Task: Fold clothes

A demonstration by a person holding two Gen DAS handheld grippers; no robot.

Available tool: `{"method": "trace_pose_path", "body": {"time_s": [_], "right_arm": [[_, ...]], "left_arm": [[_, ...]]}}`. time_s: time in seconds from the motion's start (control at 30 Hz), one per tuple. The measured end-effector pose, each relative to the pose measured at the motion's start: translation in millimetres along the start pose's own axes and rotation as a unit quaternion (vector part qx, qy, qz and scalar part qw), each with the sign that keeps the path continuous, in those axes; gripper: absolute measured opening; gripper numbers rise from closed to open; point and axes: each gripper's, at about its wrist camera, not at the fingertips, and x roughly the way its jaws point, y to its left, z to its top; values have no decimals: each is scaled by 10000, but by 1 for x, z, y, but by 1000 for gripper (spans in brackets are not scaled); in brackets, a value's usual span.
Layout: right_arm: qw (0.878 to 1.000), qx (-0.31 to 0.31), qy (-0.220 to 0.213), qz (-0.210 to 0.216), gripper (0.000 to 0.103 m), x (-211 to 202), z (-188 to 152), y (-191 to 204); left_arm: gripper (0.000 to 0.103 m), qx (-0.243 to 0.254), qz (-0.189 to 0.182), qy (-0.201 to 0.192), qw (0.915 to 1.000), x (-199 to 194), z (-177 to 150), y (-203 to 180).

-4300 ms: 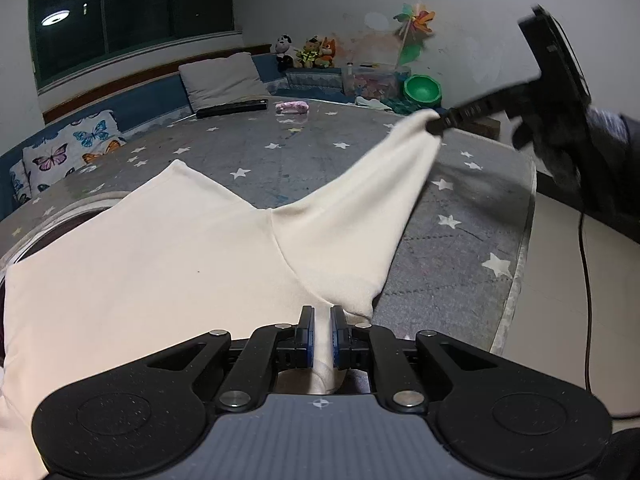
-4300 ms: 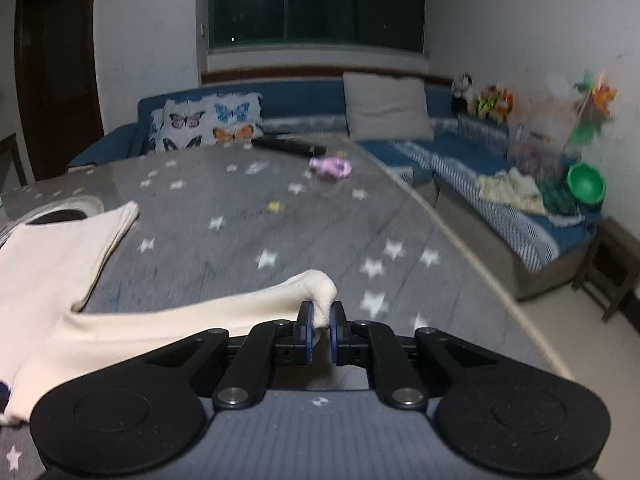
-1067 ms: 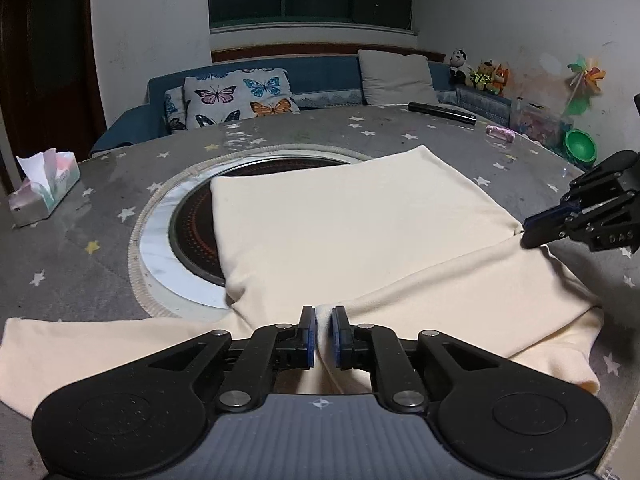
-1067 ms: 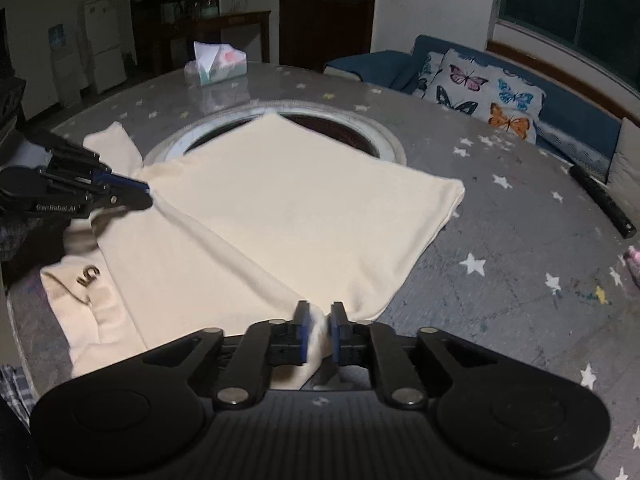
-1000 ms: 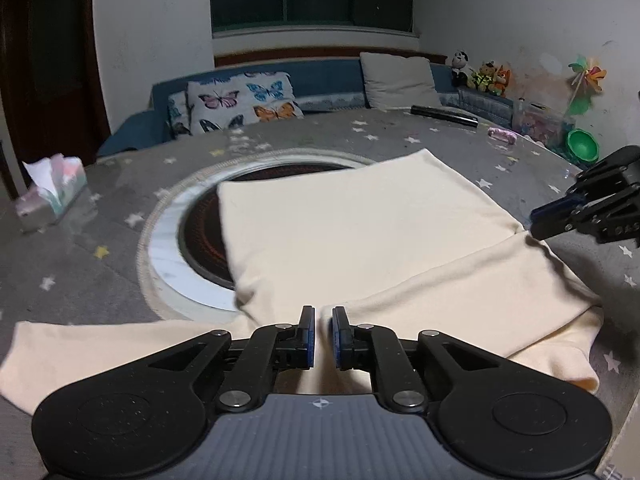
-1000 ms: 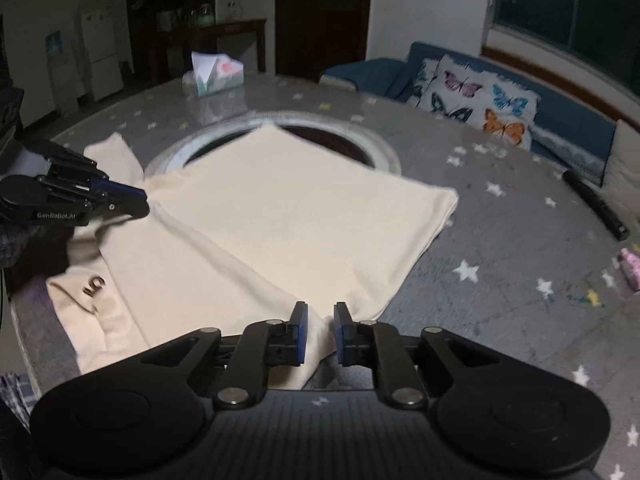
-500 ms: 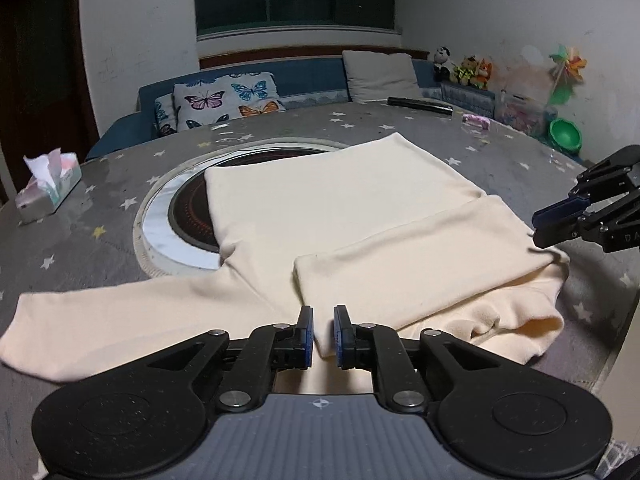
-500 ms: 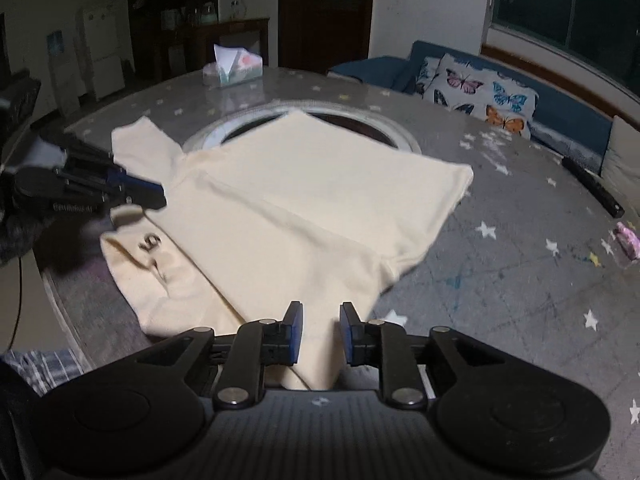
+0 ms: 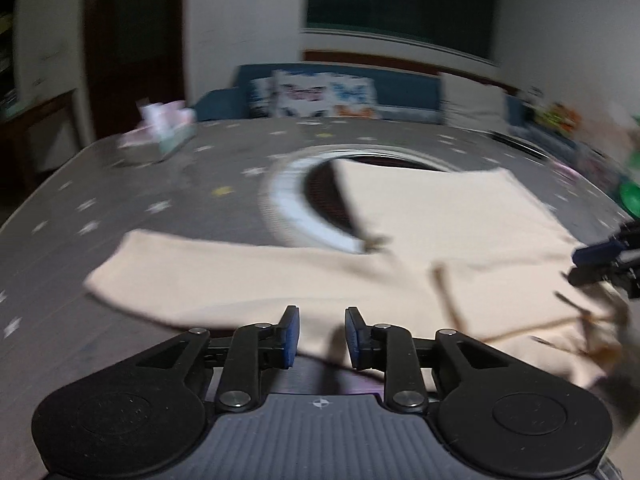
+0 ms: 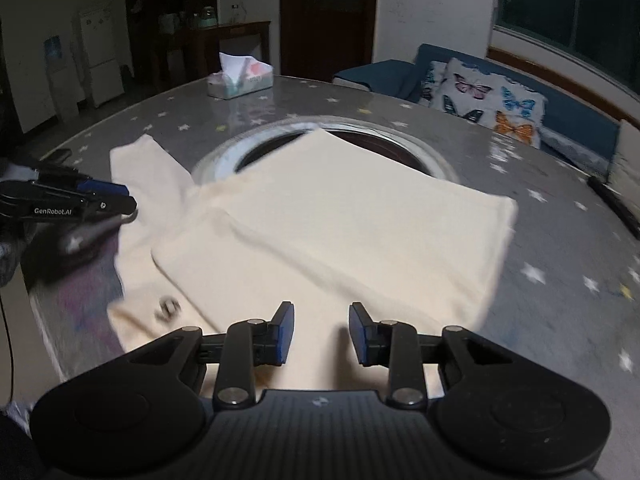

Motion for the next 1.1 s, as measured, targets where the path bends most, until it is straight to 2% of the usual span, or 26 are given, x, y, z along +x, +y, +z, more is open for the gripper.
{"method": "trace_pose_path", "body": {"time_s": [0.13, 0.2, 0.37, 0.53, 0.63, 0.7, 0.73, 0.83, 0.97, 1.1], "right_arm": [[9998, -85, -52, 154, 22, 28, 23, 20], [9996, -158, -80, 223, 19, 41, 32, 31], [9987, -462, -14, 215, 19, 69, 40, 56], [9982, -535, -39, 261, 19, 59, 43, 60], [9981, -548, -84, 287, 19, 50, 41, 61], [9982, -504, -128, 289, 19, 43, 39, 59], [9983, -476, -154, 287, 19, 39, 38, 58], [9988, -336, -245, 277, 19, 28, 34, 53], [9992, -141, -342, 169, 19, 13, 25, 43], [9990, 141, -431, 48, 20, -1, 13, 28]], "left_arm": [[34, -401, 459, 13, 9981, 2, 3, 33], [35, -587, 671, 14, 9960, 3, 5, 49], [35, -1089, 1113, -1, 9878, 7, 10, 88], [35, -1521, 1463, 20, 9775, 16, 17, 116], [32, -1626, 1558, 75, 9743, 26, 19, 124], [32, -1598, 1575, 33, 9745, 29, 20, 124], [23, -1605, 1562, 21, 9746, 30, 20, 125], [6, -1623, 1481, -100, 9755, 28, 27, 122], [5, -1604, 1278, -407, 9779, 15, 43, 109], [5, -1231, 733, -924, 9854, -12, 71, 68]]}}
